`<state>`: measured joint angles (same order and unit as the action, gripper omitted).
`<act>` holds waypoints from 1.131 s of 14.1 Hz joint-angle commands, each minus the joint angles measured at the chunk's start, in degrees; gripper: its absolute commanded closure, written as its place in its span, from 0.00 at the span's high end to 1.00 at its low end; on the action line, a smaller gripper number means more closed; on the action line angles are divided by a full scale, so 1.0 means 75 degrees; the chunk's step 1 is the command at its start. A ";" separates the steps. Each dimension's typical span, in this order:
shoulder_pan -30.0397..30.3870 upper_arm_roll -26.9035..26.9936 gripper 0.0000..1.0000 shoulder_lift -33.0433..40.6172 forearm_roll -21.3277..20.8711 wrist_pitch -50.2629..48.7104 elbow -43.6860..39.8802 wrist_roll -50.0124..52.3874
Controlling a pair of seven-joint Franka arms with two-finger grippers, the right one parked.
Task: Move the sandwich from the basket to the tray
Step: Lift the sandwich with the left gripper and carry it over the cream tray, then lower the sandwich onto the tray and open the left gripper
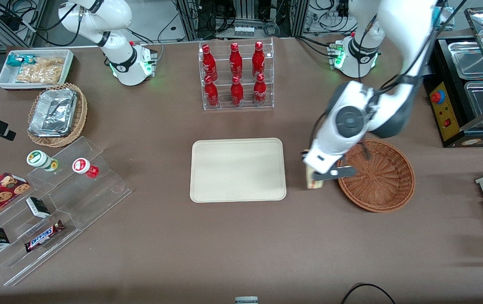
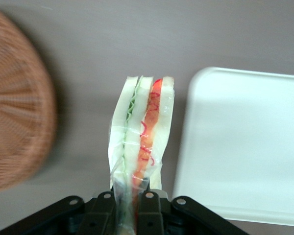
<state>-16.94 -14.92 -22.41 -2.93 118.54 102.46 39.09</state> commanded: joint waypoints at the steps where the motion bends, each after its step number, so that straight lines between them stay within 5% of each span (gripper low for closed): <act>1: -0.0716 0.0056 0.00 -0.1180 -0.0079 -0.0278 -0.1551 0.0774; 7: -0.1924 0.0091 0.00 -0.2693 -0.0323 -0.0219 -0.3311 0.1911; 14: -0.2406 0.0068 0.00 -0.3679 -0.0477 0.0084 -0.4204 0.2206; 15: -0.2406 0.0068 0.04 -0.3703 -0.0442 0.0167 -0.4181 0.2206; 16: -0.2406 0.0068 0.20 -0.3761 -0.0430 0.0225 -0.4157 0.2218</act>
<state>-34.15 -14.84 -49.23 -5.58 119.87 73.33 54.18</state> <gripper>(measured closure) 0.855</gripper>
